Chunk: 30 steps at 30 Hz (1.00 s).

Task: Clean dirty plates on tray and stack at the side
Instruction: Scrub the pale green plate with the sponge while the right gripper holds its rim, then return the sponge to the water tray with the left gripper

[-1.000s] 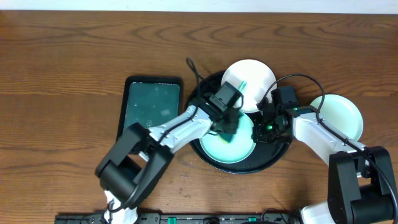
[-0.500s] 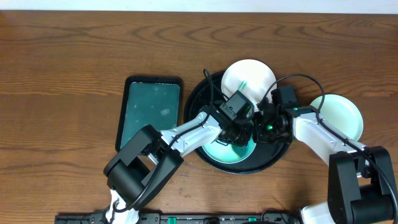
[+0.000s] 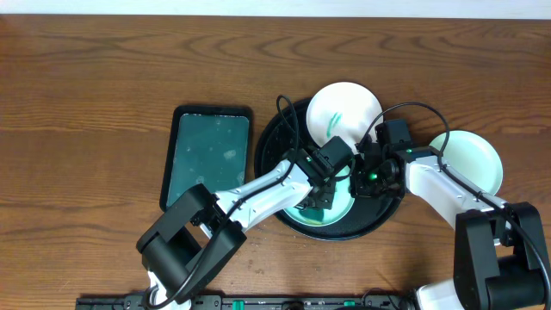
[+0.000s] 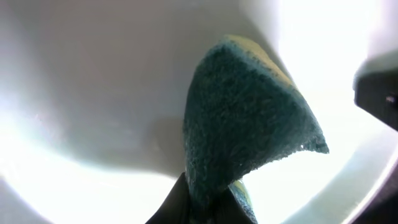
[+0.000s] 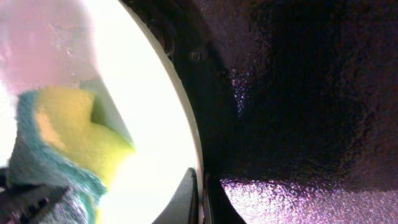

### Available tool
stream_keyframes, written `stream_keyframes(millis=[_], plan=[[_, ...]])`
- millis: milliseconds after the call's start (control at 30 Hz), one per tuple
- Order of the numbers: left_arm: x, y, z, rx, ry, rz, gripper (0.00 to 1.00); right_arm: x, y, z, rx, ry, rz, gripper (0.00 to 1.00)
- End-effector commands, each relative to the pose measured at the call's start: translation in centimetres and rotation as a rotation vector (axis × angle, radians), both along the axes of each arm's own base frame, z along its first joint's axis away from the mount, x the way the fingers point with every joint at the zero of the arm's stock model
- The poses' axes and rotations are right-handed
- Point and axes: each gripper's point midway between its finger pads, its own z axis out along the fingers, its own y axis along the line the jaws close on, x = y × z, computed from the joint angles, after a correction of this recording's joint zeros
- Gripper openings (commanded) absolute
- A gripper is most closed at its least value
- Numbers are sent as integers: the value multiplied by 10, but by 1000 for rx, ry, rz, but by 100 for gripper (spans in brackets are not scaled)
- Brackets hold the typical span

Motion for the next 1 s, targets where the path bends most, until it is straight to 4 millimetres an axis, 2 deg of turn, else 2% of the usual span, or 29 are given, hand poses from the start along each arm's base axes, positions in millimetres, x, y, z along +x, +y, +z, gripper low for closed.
stream_keyframes(millis=[0,200,367,533,633,700,767,833,867,967], plan=[[33,65,-13,296,-185,32,7,-6,-12,-13,-73,29,0,1],[69,105,14,553,-431,33,7,-7,-12,-13,-73,29,0,1],[76,110,24,601,-474,22,8,-6,-12,-13,-73,28,0,1],[66,93,37,473,-391,58,7,-5,-13,-13,-80,23,-1,1],[61,77,62,319,-354,94,8,-5,-14,-13,-83,24,-1,1],[56,67,86,193,-335,107,8,-6,-14,-13,-83,24,-1,1],[52,67,111,88,-323,126,8,-6,-14,-13,-83,27,-1,1],[52,79,137,31,-336,161,8,-6,-14,-13,-83,27,-1,1],[53,92,149,22,-352,192,8,-6,-14,-13,-83,27,-1,1],[58,132,171,41,-380,239,11,-6,-14,-13,-83,27,-1,1]])
